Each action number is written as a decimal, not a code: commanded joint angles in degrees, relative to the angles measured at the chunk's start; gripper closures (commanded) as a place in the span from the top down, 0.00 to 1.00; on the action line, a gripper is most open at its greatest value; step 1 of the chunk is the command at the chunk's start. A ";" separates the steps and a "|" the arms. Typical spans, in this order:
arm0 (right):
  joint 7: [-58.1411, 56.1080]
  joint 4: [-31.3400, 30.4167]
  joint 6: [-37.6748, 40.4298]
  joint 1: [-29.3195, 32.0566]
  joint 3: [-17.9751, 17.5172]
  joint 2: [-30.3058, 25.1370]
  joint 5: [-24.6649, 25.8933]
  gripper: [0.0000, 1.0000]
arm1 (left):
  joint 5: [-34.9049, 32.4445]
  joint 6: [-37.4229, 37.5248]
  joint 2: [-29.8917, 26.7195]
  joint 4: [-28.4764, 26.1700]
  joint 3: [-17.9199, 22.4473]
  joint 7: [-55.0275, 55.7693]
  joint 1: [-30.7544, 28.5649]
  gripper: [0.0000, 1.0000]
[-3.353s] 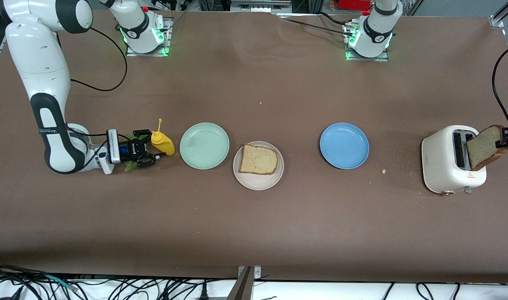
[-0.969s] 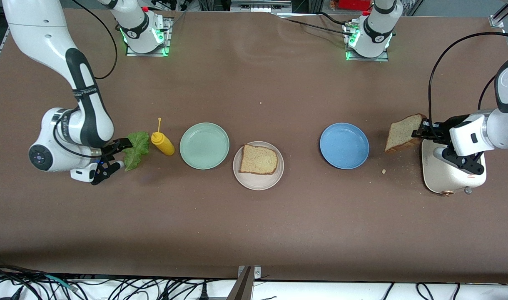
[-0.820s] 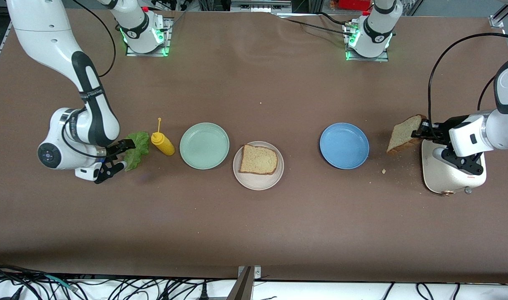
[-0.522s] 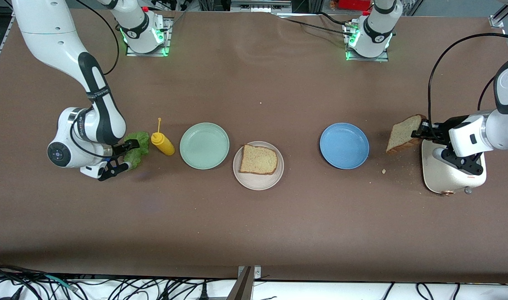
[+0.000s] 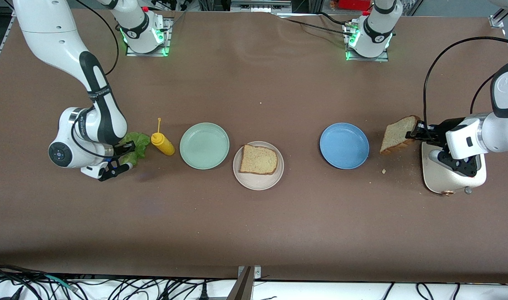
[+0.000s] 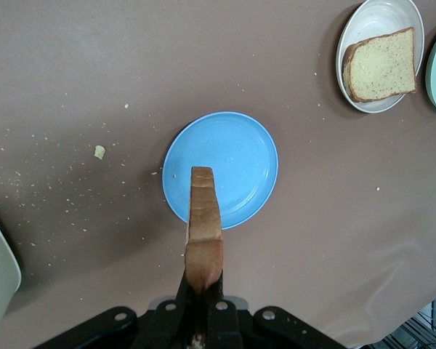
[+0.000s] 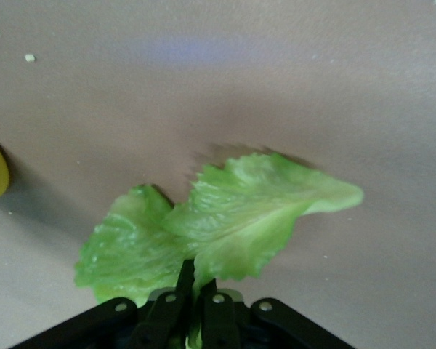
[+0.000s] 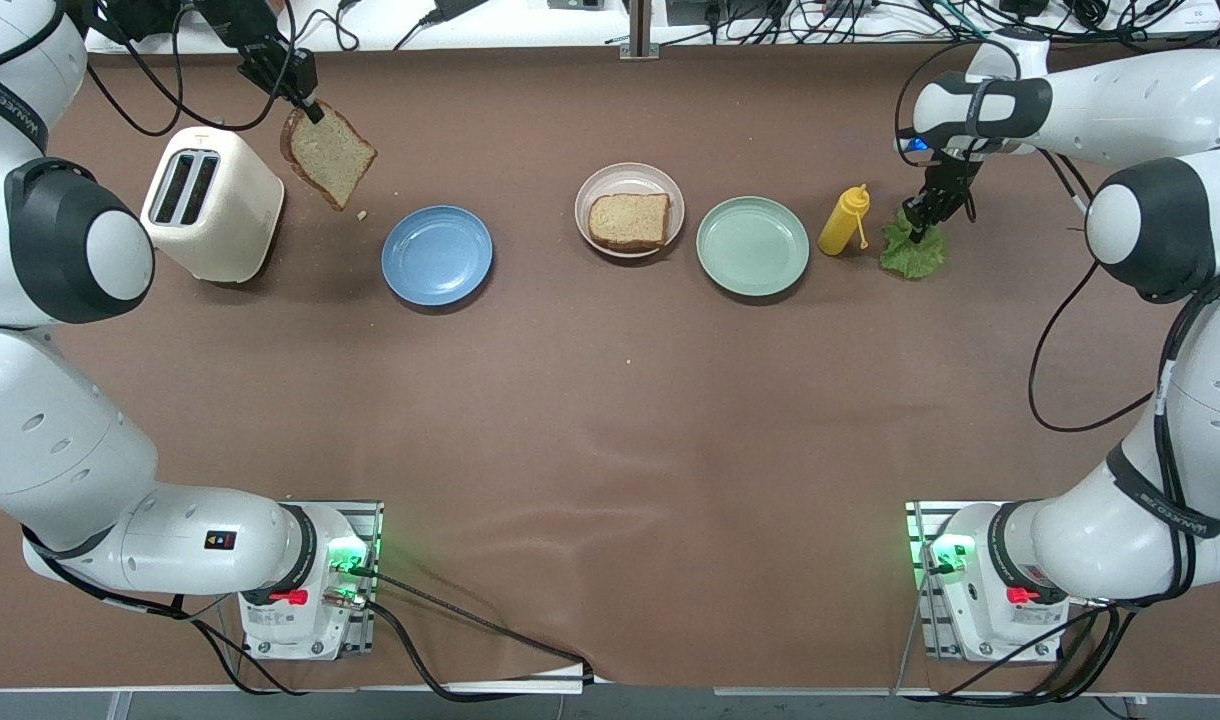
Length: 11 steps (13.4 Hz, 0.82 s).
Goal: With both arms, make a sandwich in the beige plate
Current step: 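Grasp the green lettuce leaf with the right gripper and lift it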
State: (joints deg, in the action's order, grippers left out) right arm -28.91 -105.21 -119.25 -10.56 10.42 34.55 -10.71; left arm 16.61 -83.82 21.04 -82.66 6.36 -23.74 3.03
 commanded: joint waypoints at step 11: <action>2.71 27.68 39.94 -0.25 4.17 -4.67 1.05 0.00 | 3.25 1.11 0.40 1.10 0.32 5.71 -0.13 0.00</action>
State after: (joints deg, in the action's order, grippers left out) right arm -28.24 -81.44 -85.00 -10.52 14.42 30.49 -10.44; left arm 17.93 -83.81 21.05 -82.66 6.40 -19.94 2.99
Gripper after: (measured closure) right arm 0.956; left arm 0.916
